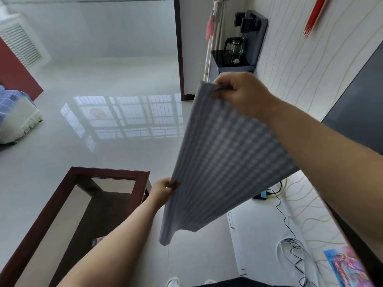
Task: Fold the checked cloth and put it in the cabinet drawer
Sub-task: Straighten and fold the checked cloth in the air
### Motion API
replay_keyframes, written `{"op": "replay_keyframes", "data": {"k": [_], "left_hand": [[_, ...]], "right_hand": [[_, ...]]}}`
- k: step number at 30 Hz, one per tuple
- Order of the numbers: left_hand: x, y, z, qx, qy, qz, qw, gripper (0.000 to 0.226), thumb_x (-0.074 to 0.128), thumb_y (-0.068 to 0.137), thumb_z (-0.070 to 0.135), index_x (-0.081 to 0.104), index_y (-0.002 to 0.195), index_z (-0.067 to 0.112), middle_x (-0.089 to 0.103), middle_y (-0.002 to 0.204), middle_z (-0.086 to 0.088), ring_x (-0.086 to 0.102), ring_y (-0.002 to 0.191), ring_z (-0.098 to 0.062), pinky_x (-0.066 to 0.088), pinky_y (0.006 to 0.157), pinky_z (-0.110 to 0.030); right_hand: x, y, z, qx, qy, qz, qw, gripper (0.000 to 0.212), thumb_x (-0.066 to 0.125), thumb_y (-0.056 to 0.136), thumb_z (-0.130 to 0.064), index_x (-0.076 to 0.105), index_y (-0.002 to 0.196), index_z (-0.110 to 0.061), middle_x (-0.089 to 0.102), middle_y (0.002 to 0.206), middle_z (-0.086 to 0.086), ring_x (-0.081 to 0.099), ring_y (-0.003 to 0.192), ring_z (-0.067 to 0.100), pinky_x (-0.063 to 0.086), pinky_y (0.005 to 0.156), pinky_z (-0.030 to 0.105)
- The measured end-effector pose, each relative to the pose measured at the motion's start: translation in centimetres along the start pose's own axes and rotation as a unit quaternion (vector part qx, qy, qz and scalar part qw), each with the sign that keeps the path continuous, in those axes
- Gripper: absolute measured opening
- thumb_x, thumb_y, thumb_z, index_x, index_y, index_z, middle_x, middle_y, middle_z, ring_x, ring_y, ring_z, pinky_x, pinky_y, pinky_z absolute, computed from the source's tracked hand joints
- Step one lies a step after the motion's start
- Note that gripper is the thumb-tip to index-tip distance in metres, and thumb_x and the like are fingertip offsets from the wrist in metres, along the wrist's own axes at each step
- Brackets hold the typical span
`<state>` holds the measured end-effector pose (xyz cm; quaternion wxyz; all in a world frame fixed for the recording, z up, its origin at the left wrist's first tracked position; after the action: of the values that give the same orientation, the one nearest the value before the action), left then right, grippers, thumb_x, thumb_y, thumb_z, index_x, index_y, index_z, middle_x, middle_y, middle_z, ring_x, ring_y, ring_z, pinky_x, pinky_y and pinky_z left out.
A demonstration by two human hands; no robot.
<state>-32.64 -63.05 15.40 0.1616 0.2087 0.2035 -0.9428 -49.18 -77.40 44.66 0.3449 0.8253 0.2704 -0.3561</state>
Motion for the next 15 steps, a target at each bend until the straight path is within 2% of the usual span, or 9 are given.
{"op": "replay_keyframes", "data": {"k": [2,5,7,8,9,11,13,15], "left_hand": [[0.3,-0.1,-0.4,-0.012,-0.034,-0.006,0.999,0.012,0.06,0.093,0.015,0.067,0.087,0.006,0.061,0.075,0.0,0.054,0.073,-0.015,0.041,0.058,-0.026],[0.4,-0.9,0.8,-0.002,-0.079,-0.03,0.996,0.03,0.06,0.091,0.023,0.065,0.091,-0.007,0.061,0.079,-0.008,0.055,0.077,-0.019,0.041,0.065,-0.031],[0.3,-1.5,1.6,0.002,-0.091,-0.056,0.994,0.037,0.06,0.087,0.03,0.066,0.091,-0.005,0.065,0.08,-0.008,0.059,0.075,-0.019,0.045,0.069,-0.031],[0.2,-1.9,2.1,0.004,-0.08,-0.066,0.995,0.032,0.061,0.089,0.03,0.068,0.088,-0.001,0.067,0.076,-0.003,0.061,0.071,-0.014,0.046,0.067,-0.027],[0.1,-2.2,2.6,0.006,-0.067,-0.071,0.995,0.025,0.06,0.093,0.026,0.068,0.082,0.005,0.068,0.069,0.004,0.061,0.064,-0.007,0.046,0.062,-0.022],[-0.3,-2.6,3.6,0.006,-0.051,-0.068,0.996,0.027,0.056,0.096,0.019,0.065,0.072,0.014,0.062,0.054,0.014,0.055,0.051,0.004,0.04,0.052,-0.013],[-0.5,-2.9,5.0,0.005,-0.039,-0.054,0.998,0.028,0.056,0.096,0.022,0.067,0.073,0.008,0.061,0.059,0.011,0.055,0.054,-0.002,0.041,0.054,-0.018],[-0.7,-3.2,6.4,-0.004,-0.036,-0.031,0.999,0.032,0.059,0.093,0.029,0.069,0.082,0.001,0.063,0.067,-0.002,0.057,0.062,-0.012,0.043,0.059,-0.025]], "right_hand": [[-1.3,0.5,0.6,0.016,-0.04,0.019,0.999,0.007,0.061,0.089,-0.028,0.067,0.09,-0.025,0.068,0.085,-0.003,0.062,0.082,0.018,0.05,0.081,0.037],[-3.1,1.0,2.8,0.051,-0.113,0.062,0.99,0.018,0.059,0.088,-0.038,0.068,0.098,-0.025,0.07,0.094,-0.002,0.062,0.092,0.02,0.044,0.087,0.038],[-4.2,1.2,5.0,0.089,-0.15,0.093,0.98,0.023,0.056,0.089,-0.041,0.067,0.099,-0.024,0.07,0.096,0.001,0.062,0.096,0.026,0.038,0.096,0.041],[-4.5,1.2,6.5,0.115,-0.161,0.102,0.975,0.025,0.054,0.09,-0.041,0.067,0.1,-0.023,0.07,0.097,0.003,0.061,0.098,0.029,0.034,0.099,0.043],[-4.5,1.1,7.9,0.143,-0.166,0.108,0.97,0.026,0.052,0.091,-0.041,0.066,0.1,-0.022,0.07,0.099,0.005,0.06,0.099,0.03,0.03,0.1,0.043],[-4.2,0.9,10.8,0.191,-0.187,0.125,0.955,0.029,0.047,0.093,-0.04,0.064,0.105,-0.02,0.068,0.105,0.01,0.057,0.104,0.033,0.028,0.099,0.043],[-3.2,0.5,13.4,0.248,-0.213,0.128,0.936,0.037,0.044,0.095,-0.038,0.055,0.122,-0.016,0.059,0.124,0.016,0.05,0.117,0.034,0.029,0.1,0.045],[-1.0,-0.6,15.7,0.315,-0.164,0.121,0.927,0.063,0.052,0.092,-0.039,0.028,0.144,-0.013,0.034,0.148,0.015,0.032,0.136,0.033,0.025,0.108,0.05]]}}
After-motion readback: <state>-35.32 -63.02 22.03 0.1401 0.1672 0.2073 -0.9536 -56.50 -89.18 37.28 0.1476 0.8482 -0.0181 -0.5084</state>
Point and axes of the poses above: each hand's wrist, its own y-axis towards the middle knuckle, its own x-axis out of the palm, z = x × y, the point moved 7 cm from there along y, towards the middle knuckle
